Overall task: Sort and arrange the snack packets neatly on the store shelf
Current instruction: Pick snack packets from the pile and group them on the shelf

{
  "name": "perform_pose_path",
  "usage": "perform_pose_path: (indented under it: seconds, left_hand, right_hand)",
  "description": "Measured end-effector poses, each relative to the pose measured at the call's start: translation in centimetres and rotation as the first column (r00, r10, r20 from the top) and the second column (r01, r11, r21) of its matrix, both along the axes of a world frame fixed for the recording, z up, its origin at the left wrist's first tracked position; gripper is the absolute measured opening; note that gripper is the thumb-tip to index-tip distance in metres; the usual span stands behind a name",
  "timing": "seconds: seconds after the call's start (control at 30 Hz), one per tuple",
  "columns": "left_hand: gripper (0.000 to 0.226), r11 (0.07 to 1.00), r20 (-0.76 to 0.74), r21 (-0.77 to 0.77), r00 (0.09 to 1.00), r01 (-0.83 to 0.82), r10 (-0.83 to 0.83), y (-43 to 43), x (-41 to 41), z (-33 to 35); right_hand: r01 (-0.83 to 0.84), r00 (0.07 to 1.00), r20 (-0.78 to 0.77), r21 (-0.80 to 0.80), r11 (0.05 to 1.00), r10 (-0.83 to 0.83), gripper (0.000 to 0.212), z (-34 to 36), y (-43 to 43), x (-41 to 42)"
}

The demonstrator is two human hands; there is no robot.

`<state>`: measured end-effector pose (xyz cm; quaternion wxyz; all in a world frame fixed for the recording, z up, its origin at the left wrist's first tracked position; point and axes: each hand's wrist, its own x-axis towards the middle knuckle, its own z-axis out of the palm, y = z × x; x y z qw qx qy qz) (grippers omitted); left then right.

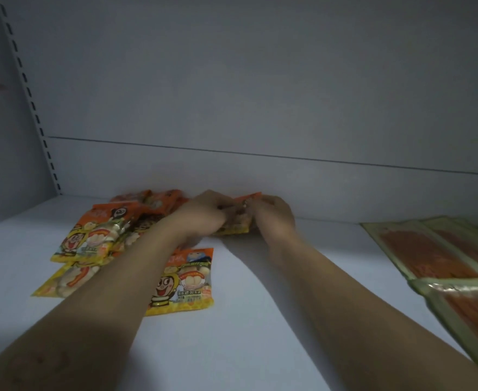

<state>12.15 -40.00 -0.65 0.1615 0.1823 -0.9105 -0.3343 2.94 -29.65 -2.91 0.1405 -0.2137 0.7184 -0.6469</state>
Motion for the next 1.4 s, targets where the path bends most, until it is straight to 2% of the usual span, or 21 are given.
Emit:
perform_pose_path:
  seconds: [0.03,0.1,0.23,0.3,0.37,0.47,0.53,0.57,0.63,0.67,0.7,0.77,0.83,0.9,0.97,1.03,1.1,1.2,1.27,1.33,1.4]
  left_hand:
    - [0.021,1.000,0.002,0.010,1.000,-0.010,0.010,0.2,-0.1,-0.3]
    - [0.035,0.996,0.039,-0.083,0.999,-0.023,0.026,0.5,-0.5,-0.7]
    - [0.046,0.988,0.026,-0.154,0.999,-0.029,0.034,0.6,-1.0,-1.0]
    - [0.052,0.983,0.013,-0.167,0.996,-0.083,0.086,0.6,-1.1,-1.1]
    - [0.077,0.972,0.003,-0.159,0.984,-0.175,0.177,0.7,-1.1,-1.1]
    - [0.100,0.958,-0.002,0.085,0.962,-0.273,0.274,0.7,-1.0,-0.7]
    - [0.095,0.906,-0.036,0.352,0.963,-0.237,0.266,0.9,-1.0,-0.3]
    - [0.081,0.872,-0.090,0.454,0.964,-0.182,0.249,1.3,-1.1,-0.2]
    - [0.037,0.862,-0.231,0.503,0.950,-0.069,0.211,2.0,-1.2,0.1]
    - [0.022,0.866,-0.288,0.499,0.938,-0.026,0.193,2.3,-1.1,0.3]
    - [0.019,0.861,-0.335,0.509,0.926,0.022,0.175,2.6,-1.0,0.5]
    - [0.028,0.796,-0.406,0.584,0.907,0.161,0.114,3.0,-0.7,0.8]
    - [0.029,0.642,-0.490,0.677,0.872,0.361,0.027,3.4,-0.5,1.0]
    - [0.024,0.515,-0.536,0.722,0.844,0.461,-0.004,3.7,-0.5,1.1]
    - [0.026,0.494,-0.505,0.763,0.862,0.417,0.052,3.8,-0.7,1.3]
    - [0.047,0.509,-0.433,0.790,0.899,0.341,0.069,3.9,-1.0,1.1]
    - [0.055,0.494,-0.381,0.810,0.924,0.315,0.035,4.3,-1.4,0.7]
    - [0.053,0.420,-0.325,0.860,0.945,0.289,0.015,4.7,-1.6,0.1]
    - [0.063,0.323,-0.312,0.898,0.950,0.300,-0.015,4.7,-2.1,0.1]
    - [0.068,0.279,-0.296,0.917,0.955,0.286,-0.006,4.1,-2.1,0.0]
    - [0.054,0.340,-0.250,0.915,0.967,0.217,0.056,4.1,-2.1,0.0]
  right_hand:
    - [0.015,0.999,0.031,-0.020,1.000,-0.014,0.028,-0.1,0.3,-0.2]
    - [-0.006,0.999,0.041,0.021,1.000,0.005,0.056,-0.3,0.7,-0.5]
    - [-0.088,0.996,0.026,0.101,0.991,0.086,0.026,-0.7,1.0,-0.8]
    - [-0.076,0.996,0.061,0.086,0.993,0.071,0.030,-0.7,1.1,-1.4]
    - [-0.026,0.996,0.081,0.042,0.999,0.022,0.043,-0.7,1.1,-1.9]
    - [0.006,0.999,0.042,-0.062,0.998,-0.004,0.037,-0.4,1.0,-2.1]
    - [-0.026,0.998,0.047,-0.157,0.987,0.034,0.047,0.2,1.3,-1.9]
    - [-0.051,0.998,0.027,-0.171,0.984,0.057,0.049,0.5,1.5,-2.0]
    - [-0.126,0.991,-0.065,-0.141,0.982,0.118,0.047,1.3,2.0,-2.0]
    - [-0.163,0.982,-0.115,-0.114,0.980,0.150,0.044,1.7,2.3,-2.0]
    - [-0.189,0.971,-0.162,-0.085,0.978,0.173,0.042,2.2,2.5,-1.9]
    - [-0.158,0.950,-0.271,0.001,0.987,0.153,0.033,3.0,2.9,-1.7]
    - [-0.060,0.925,-0.370,0.070,0.996,0.082,0.023,3.7,3.3,-1.7]
    - [-0.039,0.930,-0.361,0.096,0.995,0.071,0.017,4.4,3.8,-1.7]
    - [-0.046,0.958,-0.275,0.116,0.992,0.076,0.016,5.3,4.4,-2.0]
    - [-0.049,0.972,-0.219,0.154,0.987,0.083,0.015,6.5,4.9,-2.6]
    - [-0.076,0.971,-0.207,0.200,0.977,0.117,0.009,7.6,5.3,-3.3]
    - [-0.103,0.978,-0.157,0.218,0.970,0.140,0.011,7.5,5.8,-3.6]
    - [-0.112,0.985,-0.111,0.182,0.977,0.134,0.013,6.5,6.5,-3.8]
    - [-0.109,0.978,-0.152,0.216,0.970,0.144,0.017,5.5,6.7,-3.7]
    - [-0.020,0.968,-0.238,0.251,0.968,0.081,0.020,5.0,7.0,-3.8]
